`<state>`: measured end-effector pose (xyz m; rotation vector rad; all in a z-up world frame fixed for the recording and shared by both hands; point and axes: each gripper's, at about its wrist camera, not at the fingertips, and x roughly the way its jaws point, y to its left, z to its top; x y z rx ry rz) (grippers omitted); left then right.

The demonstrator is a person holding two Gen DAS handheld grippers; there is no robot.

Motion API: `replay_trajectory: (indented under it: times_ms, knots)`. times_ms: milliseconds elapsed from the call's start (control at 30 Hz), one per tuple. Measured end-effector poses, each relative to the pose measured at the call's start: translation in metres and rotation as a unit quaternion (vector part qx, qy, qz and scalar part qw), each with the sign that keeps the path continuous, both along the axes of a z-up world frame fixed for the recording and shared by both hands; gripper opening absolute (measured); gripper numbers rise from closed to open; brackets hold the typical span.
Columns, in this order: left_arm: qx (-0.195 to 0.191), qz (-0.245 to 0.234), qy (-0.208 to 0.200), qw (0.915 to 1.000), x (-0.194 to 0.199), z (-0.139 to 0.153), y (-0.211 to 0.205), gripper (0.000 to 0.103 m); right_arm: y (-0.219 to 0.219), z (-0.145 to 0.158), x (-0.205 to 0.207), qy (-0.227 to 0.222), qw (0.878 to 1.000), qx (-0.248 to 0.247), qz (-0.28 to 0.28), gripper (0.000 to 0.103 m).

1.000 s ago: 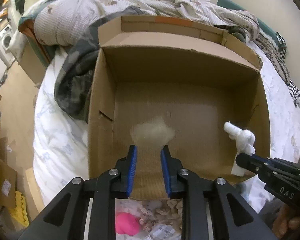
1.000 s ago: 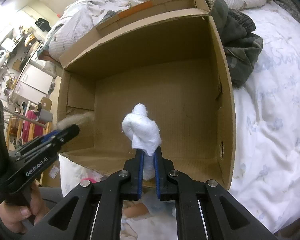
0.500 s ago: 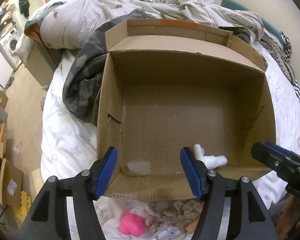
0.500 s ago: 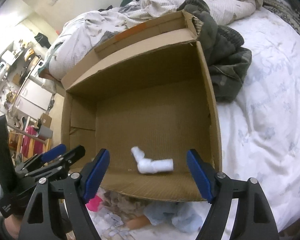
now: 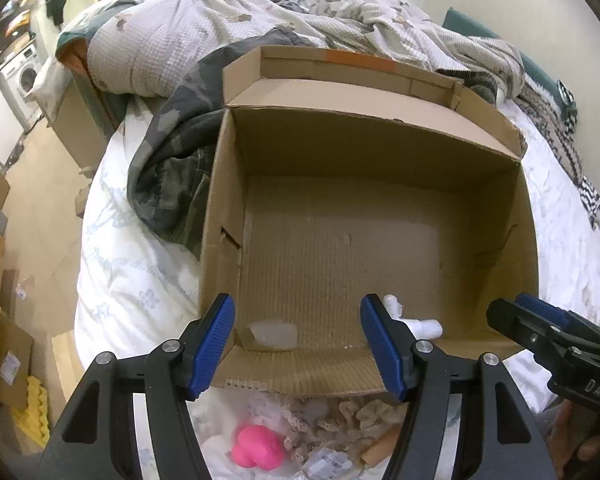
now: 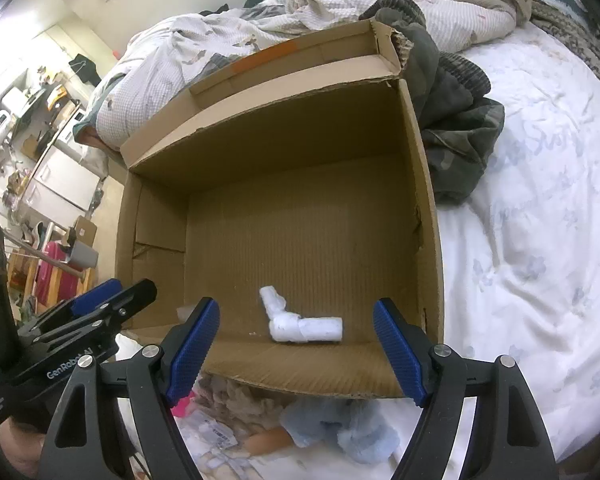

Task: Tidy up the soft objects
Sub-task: 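Withdraw both open tools from the box toward the remaining items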

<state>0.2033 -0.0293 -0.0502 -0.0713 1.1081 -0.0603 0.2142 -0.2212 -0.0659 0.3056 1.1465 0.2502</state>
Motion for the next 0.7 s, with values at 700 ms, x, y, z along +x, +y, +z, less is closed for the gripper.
replay_trajectory:
  times_ms: [700]
  knots:
    - [0.007,0.042,-0.024,0.9988,-0.047,0.019,0.036,0.062,-0.012,0.015,-0.039,-0.003,1.0,0.002,-0.003,0.084]
